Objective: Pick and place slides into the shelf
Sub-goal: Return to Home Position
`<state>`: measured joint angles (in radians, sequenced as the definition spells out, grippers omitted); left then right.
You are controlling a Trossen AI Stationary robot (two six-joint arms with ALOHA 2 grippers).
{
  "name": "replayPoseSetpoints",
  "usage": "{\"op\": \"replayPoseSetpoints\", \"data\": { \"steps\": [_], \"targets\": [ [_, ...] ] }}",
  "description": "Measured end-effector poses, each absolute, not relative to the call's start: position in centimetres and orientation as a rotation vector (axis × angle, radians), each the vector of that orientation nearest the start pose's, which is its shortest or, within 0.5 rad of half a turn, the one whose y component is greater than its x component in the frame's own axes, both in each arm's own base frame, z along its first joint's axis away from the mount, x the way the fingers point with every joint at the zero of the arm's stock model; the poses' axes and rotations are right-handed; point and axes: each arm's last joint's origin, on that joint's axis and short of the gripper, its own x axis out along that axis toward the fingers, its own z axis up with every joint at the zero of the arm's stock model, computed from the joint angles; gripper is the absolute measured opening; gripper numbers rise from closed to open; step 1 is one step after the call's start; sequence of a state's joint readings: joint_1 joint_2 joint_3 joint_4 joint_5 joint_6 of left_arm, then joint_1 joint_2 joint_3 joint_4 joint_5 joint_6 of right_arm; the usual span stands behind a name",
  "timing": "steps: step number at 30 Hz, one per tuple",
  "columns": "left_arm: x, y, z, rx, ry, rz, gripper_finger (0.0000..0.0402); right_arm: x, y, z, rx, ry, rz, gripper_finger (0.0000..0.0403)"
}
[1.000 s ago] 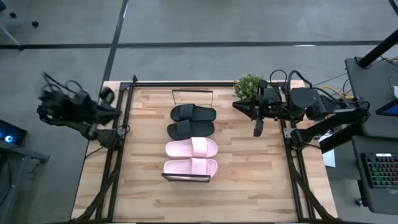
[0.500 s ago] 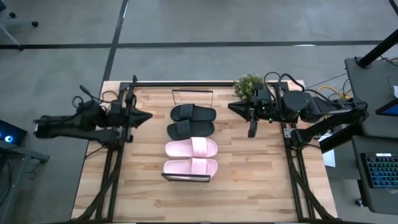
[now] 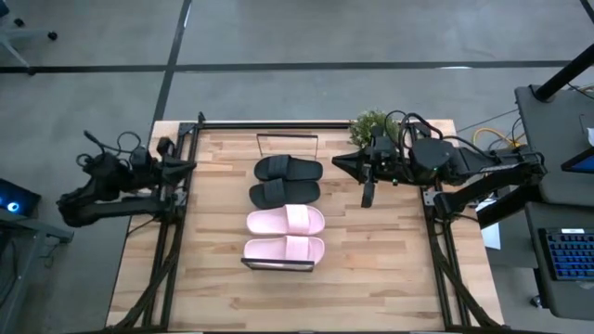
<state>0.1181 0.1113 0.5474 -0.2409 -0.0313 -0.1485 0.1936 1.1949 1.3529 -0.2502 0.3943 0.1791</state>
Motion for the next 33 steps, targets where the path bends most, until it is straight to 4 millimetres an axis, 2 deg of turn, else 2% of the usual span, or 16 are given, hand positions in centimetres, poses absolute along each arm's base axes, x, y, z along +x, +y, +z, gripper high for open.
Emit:
{"op": "replayPoseSetpoints", "data": {
  "steps": [4, 9, 11, 14, 17, 18, 20, 25, 33],
  "targets": [
    [4.2, 0.6, 30.9, -0.107, -0.214, 0.133, 0.0, 24.7, 3.7, 43.8, 0.149, 0.07, -0.208, 0.0018],
    [4.1, 0.6, 28.4, -0.122, -0.073, 0.143, 0.0, 24.7, 3.7, 43.8, 0.149, 0.068, -0.208, 0.0018],
    [5.0, 0.7, 27.0, -0.13, -0.037, 0.146, 0.0, 24.7, 3.7, 43.9, 0.154, 0.065, -0.209, 0.0018],
    [6.3, 0.7, 25.9, -0.143, -0.09, 0.102, 0.0, 24.7, 3.7, 44.0, 0.16, 0.057, -0.211, 0.0018],
    [7.7, 0.8, 23.0, -0.19, -0.037, 0.092, 0.0, 24.7, 3.7, 44.2, 0.166, 0.034, -0.213, 0.0018],
    [7.9, 0.9, 22.6, -0.197, -0.07, 0.087, 0.0, 24.7, 3.7, 44.2, 0.167, 0.028, -0.213, 0.0018],
    [8.3, 0.9, 22.3, -0.188, -0.124, 0.079, 0.0, 24.7, 3.7, 44.3, 0.166, 0.02, -0.213, 0.0018],
    [8.8, 0.9, 20.8, -0.191, -0.046, 0.082, 0.0, 25.1, 3.7, 44.1, 0.142, 0.028, -0.217, 0.0018],
    [9.0, 0.9, 20.0, -0.222, -0.057, 0.083, 0.0, 27.2, 4.0, 43.3, 0.143, 0.009, -0.242, 0.0018]
  ]
}}
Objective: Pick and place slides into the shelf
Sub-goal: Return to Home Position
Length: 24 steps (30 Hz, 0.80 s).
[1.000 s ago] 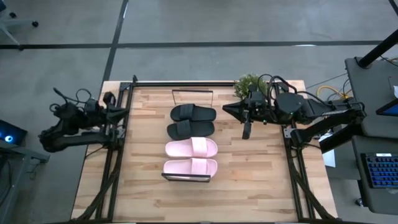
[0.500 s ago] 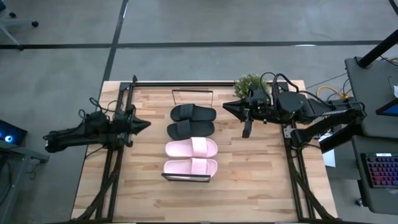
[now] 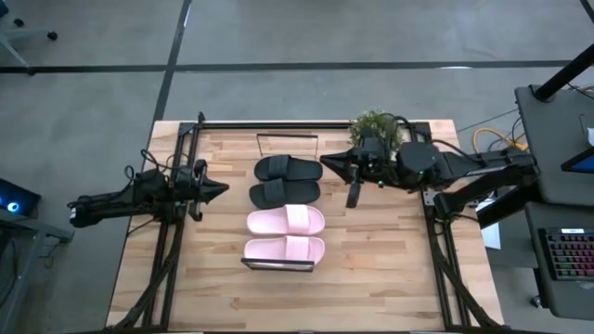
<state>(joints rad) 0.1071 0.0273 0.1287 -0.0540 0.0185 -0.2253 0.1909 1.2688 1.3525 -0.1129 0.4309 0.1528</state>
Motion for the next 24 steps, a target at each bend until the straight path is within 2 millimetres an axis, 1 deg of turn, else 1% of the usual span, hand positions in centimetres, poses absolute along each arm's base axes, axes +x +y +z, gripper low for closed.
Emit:
{"op": "replayPoseSetpoints", "data": {
  "steps": [2, 6, 9, 11, 13, 15, 20, 24],
  "targets": [
    [9.0, 0.8, 19.8, -0.223, -0.051, 0.058, 0.0, 28.0, 4.2, 43.0, 0.153, -0.005, -0.24, 0.0018],
    [9.3, 0.7, 18.7, -0.229, 0.008, 0.039, 0.0, 29.3, 4.5, 42.4, 0.154, -0.019, -0.238, 0.0018],
    [9.6, 0.7, 17.1, -0.232, 0.047, 0.04, 0.0, 29.9, 4.6, 41.9, 0.127, -0.001, -0.243, 0.0018],
    [9.8, 0.7, 16.7, -0.252, 0.0, 0.031, 0.0, 30.0, 4.6, 41.8, 0.117, 0.004, -0.251, 0.0018],
    [9.9, 0.6, 16.8, -0.246, -0.02, 0.004, 0.0, 29.9, 4.5, 41.9, 0.116, 0.002, -0.253, 0.0018],
    [9.9, 0.6, 17.1, -0.22, -0.056, 0.02, 0.0, 29.6, 4.5, 42.2, 0.119, -0.009, -0.255, 0.0018],
    [9.9, 0.7, 17.0, -0.205, -0.042, 0.058, 0.0, 29.4, 4.4, 42.4, 0.111, -0.014, -0.255, 0.0018],
    [10.0, 0.7, 16.5, -0.255, 0.008, 0.063, 0.0, 30.4, 4.5, 41.4, 0.152, -0.026, -0.258, 0.0018]
  ]
}}
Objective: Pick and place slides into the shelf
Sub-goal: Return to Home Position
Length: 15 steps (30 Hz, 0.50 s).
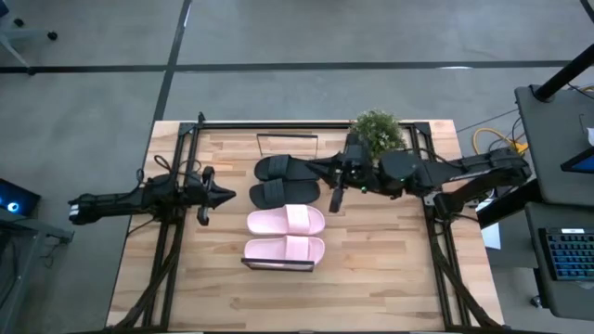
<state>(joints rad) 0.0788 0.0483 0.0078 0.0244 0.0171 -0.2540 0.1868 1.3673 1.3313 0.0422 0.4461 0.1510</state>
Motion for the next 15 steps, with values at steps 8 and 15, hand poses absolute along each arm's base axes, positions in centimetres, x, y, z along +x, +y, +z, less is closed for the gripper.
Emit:
{"op": "replayPoseSetpoints", "data": {
  "steps": [8, 15],
  "targets": [
    [10.0, 0.7, 16.4, -0.36, 0.015, 0.065, 0.0, 30.3, 2.9, 41.3, 0.104, -0.058, -0.168, 0.0018],
    [10.1, 0.7, 16.3, -0.361, 0.02, 0.066, 0.0, 23.0, 1.2, 41.1, 0.039, -0.079, -0.198, 0.0017]
  ]
}}
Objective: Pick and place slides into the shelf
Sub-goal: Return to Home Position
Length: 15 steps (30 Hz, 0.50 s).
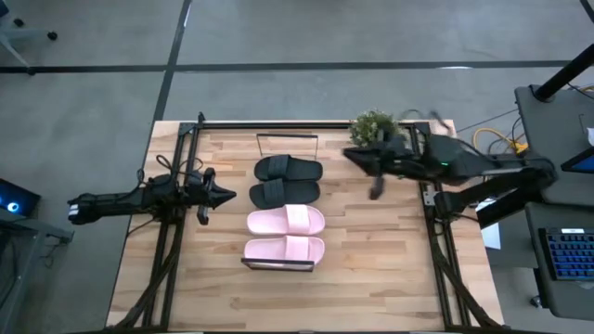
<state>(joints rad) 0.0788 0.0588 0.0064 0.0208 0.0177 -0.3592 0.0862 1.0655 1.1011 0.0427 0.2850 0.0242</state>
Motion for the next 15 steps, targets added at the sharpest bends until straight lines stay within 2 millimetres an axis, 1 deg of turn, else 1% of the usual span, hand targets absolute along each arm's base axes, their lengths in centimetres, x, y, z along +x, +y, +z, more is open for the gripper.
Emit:
{"op": "replayPoseSetpoints", "data": {
  "steps": [2, 5, 9, 12, 15],
  "targets": [
    [10.1, 0.7, 16.3, -0.36, 0.021, 0.066, 0.0, 20.7, 1.0, 39.9, 0.084, -0.115, -0.205, 0.0015],
    [10.1, 0.8, 16.3, -0.354, 0.019, 0.069, 0.0, 18.4, 1.4, 37.0, 0.141, -0.154, -0.178, 0.0009],
    [10.1, 0.8, 16.3, -0.32, 0.015, 0.093, 0.0, 17.2, 1.9, 32.6, 0.159, -0.111, -0.16, 0.0008],
    [10.0, 0.8, 16.4, -0.283, 0.006, 0.098, 0.0, 16.2, 1.8, 30.9, 0.161, -0.162, -0.164, 0.0008],
    [10.0, 0.9, 16.5, -0.273, -0.006, 0.109, 0.0, 15.4, 1.7, 29.2, 0.104, -0.154, -0.164, 0.0008]
  ]
}}
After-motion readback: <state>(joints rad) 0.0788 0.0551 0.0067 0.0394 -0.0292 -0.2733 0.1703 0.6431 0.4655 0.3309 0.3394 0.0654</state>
